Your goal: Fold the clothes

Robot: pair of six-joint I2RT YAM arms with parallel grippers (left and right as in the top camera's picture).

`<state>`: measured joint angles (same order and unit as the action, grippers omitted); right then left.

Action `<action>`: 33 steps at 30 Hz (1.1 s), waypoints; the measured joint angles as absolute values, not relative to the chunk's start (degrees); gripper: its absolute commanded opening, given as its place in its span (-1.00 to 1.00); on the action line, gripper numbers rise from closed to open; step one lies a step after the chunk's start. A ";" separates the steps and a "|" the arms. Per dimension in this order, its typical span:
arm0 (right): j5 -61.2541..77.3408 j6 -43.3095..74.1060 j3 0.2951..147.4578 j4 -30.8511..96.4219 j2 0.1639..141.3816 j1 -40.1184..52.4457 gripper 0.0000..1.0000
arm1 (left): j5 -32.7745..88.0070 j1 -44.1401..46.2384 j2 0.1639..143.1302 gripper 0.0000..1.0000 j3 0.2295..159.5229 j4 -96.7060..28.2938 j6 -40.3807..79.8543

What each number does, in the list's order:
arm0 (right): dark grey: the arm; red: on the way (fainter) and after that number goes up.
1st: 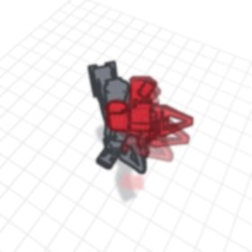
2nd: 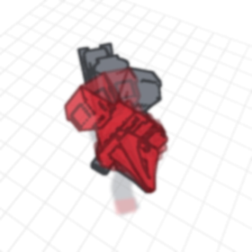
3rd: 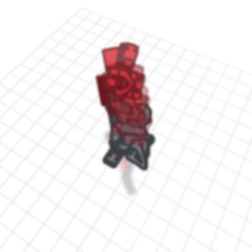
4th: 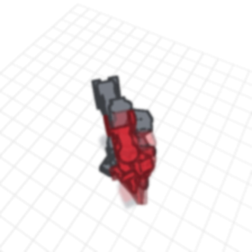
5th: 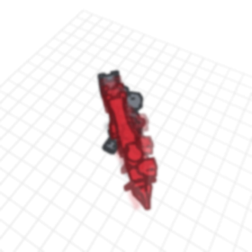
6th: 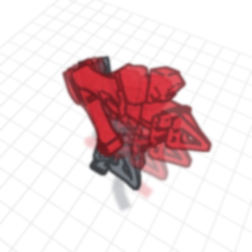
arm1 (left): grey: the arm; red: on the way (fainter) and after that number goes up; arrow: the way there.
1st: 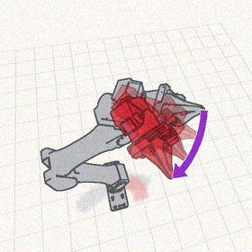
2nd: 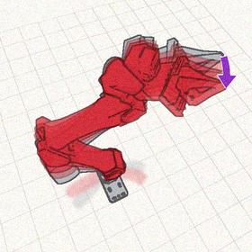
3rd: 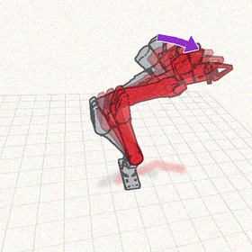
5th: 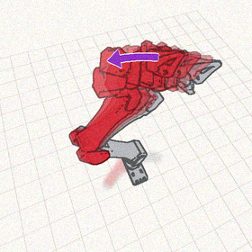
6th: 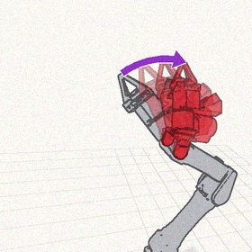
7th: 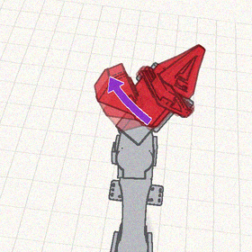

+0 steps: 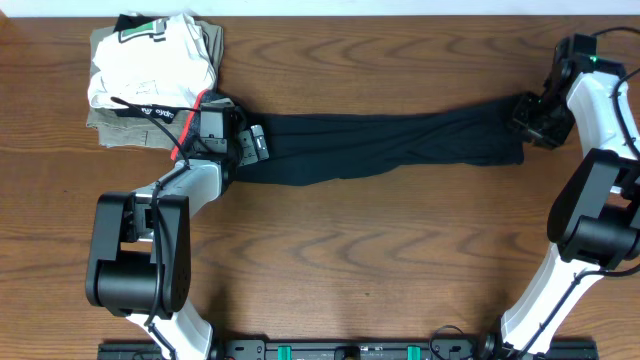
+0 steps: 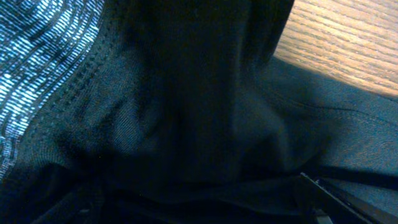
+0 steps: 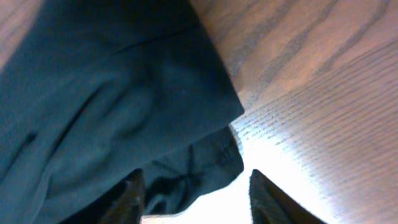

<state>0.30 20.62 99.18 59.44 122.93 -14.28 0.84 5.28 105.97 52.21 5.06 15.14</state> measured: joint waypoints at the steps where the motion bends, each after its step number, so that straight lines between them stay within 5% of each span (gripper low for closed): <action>1: 0.30 21.45 98.08 58.50 122.93 -14.35 -0.04 | 0.84 5.28 105.97 0.97 52.21 5.06 15.14; 33: 1.58 26.00 93.41 49.12 125.67 -15.68 -0.21 | 0.84 5.28 105.97 0.97 52.21 4.99 14.96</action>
